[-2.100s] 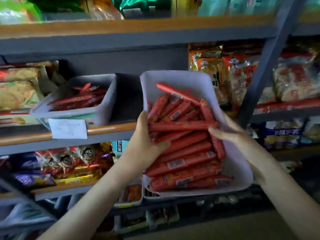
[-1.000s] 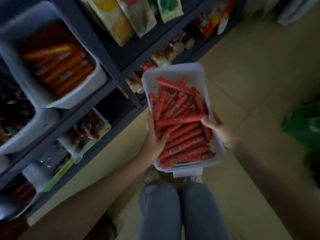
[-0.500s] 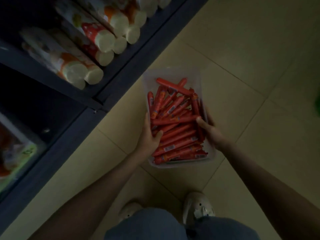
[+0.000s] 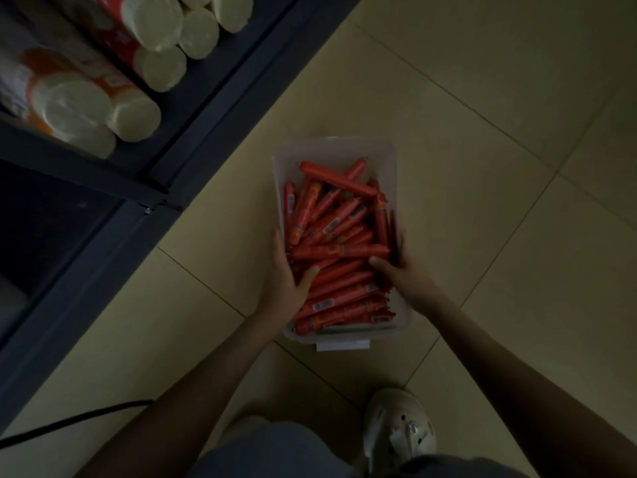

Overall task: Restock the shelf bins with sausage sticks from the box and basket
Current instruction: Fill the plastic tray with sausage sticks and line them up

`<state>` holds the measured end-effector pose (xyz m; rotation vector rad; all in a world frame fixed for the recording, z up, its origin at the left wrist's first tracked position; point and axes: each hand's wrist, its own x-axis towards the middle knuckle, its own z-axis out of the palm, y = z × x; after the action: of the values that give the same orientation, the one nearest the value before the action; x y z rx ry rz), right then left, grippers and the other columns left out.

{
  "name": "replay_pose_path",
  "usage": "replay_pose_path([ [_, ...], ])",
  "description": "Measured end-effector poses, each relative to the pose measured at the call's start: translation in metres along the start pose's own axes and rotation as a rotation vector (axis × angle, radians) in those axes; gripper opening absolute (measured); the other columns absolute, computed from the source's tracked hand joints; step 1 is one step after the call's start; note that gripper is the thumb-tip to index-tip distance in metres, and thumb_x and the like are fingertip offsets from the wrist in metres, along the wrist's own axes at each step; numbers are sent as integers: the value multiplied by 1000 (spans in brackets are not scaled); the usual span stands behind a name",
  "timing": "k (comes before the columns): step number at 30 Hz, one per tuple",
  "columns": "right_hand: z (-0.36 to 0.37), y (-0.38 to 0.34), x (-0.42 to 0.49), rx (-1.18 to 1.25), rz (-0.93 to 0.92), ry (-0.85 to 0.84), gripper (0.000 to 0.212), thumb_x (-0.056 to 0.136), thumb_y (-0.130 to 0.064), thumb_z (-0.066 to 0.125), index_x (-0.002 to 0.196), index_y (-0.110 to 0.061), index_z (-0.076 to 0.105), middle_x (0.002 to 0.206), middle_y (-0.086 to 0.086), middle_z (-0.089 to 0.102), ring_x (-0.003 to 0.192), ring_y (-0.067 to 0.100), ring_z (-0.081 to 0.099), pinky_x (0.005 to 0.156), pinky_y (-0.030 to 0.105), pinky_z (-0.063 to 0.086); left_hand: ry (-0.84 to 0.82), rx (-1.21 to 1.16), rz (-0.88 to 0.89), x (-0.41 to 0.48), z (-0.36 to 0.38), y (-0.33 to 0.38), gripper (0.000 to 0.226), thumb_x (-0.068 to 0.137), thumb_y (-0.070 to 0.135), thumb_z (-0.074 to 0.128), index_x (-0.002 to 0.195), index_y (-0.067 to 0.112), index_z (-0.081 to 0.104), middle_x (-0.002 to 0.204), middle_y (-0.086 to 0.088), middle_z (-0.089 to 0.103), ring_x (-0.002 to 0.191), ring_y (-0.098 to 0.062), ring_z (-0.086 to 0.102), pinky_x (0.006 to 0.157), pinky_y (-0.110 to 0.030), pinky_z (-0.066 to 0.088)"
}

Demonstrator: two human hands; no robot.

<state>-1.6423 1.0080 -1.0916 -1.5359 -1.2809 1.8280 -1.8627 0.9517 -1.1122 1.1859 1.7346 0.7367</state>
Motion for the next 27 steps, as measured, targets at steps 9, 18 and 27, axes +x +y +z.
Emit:
replay_pose_path([
  [9, 12, -3, 20, -1524, -401, 620, 43, 75, -15, 59, 115, -1, 62, 122, 14, 40, 118, 32, 37, 106, 50, 22, -373, 1066, 260, 40, 4, 42, 126, 63, 85, 51, 149, 20, -14, 158, -12, 8, 146, -23, 4, 115, -47, -5],
  [18, 9, -37, 32, -1424, 55, 145, 78, 84, -47, 60, 148, -22, 24, 158, 2, -16, 141, 33, -22, 104, 60, -21, -382, 856, 39, 50, -3, 51, 150, 54, 68, 76, 141, 15, -34, 150, -22, -30, 144, -36, -10, 118, -47, 9],
  [27, 19, -38, 11, -1684, -33, 42, 96, 70, -39, 74, 148, -12, 25, 145, 24, 33, 136, 57, 4, 100, 61, -20, -449, 699, 191, 77, -7, 42, 128, 62, 51, 80, 149, 4, -1, 157, -18, -6, 143, -29, -19, 117, -46, -8],
])
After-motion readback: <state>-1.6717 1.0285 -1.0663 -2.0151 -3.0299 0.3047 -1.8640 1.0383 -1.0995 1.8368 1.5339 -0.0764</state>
